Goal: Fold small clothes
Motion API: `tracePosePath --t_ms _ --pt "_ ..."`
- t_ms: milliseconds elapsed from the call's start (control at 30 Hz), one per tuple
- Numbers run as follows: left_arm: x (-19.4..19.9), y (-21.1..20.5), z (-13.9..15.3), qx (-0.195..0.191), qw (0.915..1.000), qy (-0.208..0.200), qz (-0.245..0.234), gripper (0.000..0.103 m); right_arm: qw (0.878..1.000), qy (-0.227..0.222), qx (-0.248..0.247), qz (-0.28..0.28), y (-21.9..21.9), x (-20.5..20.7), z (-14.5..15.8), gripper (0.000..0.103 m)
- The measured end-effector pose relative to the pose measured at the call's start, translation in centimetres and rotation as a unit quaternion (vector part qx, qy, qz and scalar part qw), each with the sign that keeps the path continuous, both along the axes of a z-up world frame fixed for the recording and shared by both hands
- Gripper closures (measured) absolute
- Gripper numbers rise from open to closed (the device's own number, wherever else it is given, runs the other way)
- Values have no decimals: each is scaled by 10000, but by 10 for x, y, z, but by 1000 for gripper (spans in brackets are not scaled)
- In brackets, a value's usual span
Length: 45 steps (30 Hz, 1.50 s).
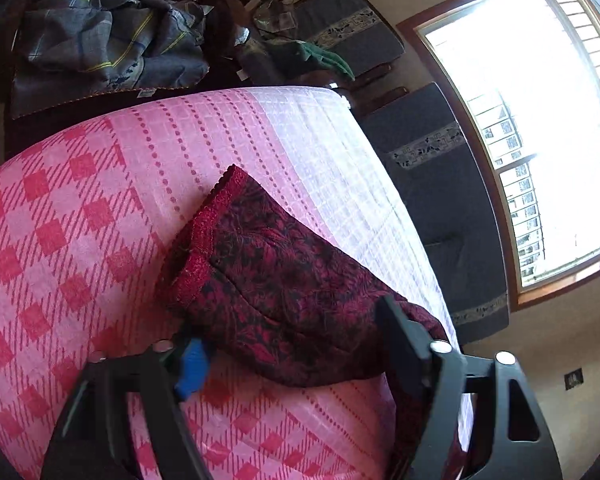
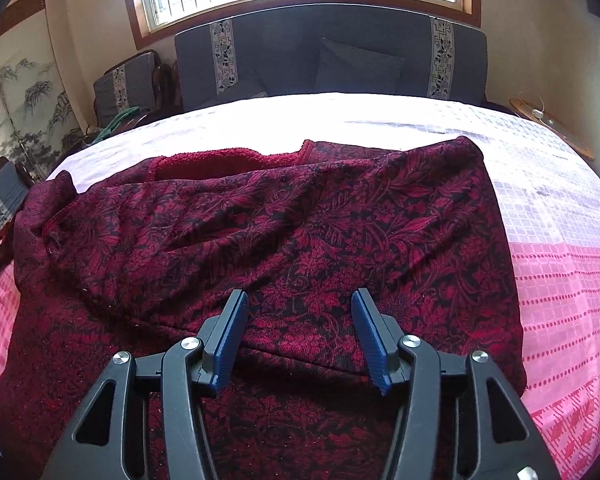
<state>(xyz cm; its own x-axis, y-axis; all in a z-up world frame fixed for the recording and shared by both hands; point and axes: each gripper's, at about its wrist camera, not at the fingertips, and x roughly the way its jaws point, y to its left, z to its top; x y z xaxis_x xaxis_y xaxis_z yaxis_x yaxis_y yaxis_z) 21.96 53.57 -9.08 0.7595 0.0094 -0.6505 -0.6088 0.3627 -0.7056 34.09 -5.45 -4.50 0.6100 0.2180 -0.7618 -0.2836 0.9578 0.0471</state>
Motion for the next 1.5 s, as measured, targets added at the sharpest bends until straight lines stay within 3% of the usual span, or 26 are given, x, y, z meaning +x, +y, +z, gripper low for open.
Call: tracePosePath --t_ms 33,67,133,200,300,433,533,600,733,867,1000,1100,1167,1200,1267,1300,1333,1433,1500 --pt "10 6 -7 -106 9996 236 -68 96 10000 -2 -20 17 1 0 0 48" --pt "14 8 -9 -99 9993 361 -12 96 10000 1 -21 30 1 0 0 47" --pt "21 6 10 327 9985 430 96 96 10000 24 24 47 1 1 0 46" --pt "27 -2 48 592 9982 -101 48 96 9999 50 125 75 -1 1 0 43" --pt "39 -33 124 1121 9903 -795 -205 96 9994 89 310 107 -6 2 0 41" --pt "64 -109 216 1582 9731 -1389 -935 96 9984 122 546 122 -12 3 1 40" --pt "88 -181 254 1691 9591 -1560 -1646 96 9968 157 781 110 -19 5 1 40" --pt "109 -234 262 1647 9492 -1574 -2169 96 9949 188 985 100 -24 6 1 40" --pt "152 -346 248 1707 9223 -1443 -3153 96 9867 287 1596 69 -42 9 -2 40" --pt "190 -433 202 1608 9030 -1119 -3824 96 9753 363 2180 -4 -60 11 -5 40" --pt "217 -486 144 1244 8844 -1032 -4378 95 9659 352 2565 -88 -71 7 -6 40" --pt "223 -505 113 1130 8761 -1083 -4560 82 9588 343 2814 -181 -80 7 -9 40" --pt "224 -511 103 1078 8710 -947 -4699 82 9550 354 2937 -214 -84 7 -10 40" --pt "222 -513 100 1040 8695 -882 -4748 78 9537 355 2978 -232 -85 7 -11 40" --pt "212 -510 102 901 8667 -939 -4816 60 9511 354 3058 -234 -88 7 -12 40" --pt "203 -503 106 877 8676 -1017 -4789 37 9500 358 3094 -240 -89 7 -13 40" --pt "193 -494 111 916 8708 -1144 -4694 23 9488 360 3129 -249 -89 7 -14 40" --pt "162 -457 126 1231 8818 -1526 -4289 16 9430 409 3296 -202 -97 5 -16 38" --pt "140 -431 124 1556 8921 -1475 -3978 16 9338 522 3538 -126 -104 7 -18 36"
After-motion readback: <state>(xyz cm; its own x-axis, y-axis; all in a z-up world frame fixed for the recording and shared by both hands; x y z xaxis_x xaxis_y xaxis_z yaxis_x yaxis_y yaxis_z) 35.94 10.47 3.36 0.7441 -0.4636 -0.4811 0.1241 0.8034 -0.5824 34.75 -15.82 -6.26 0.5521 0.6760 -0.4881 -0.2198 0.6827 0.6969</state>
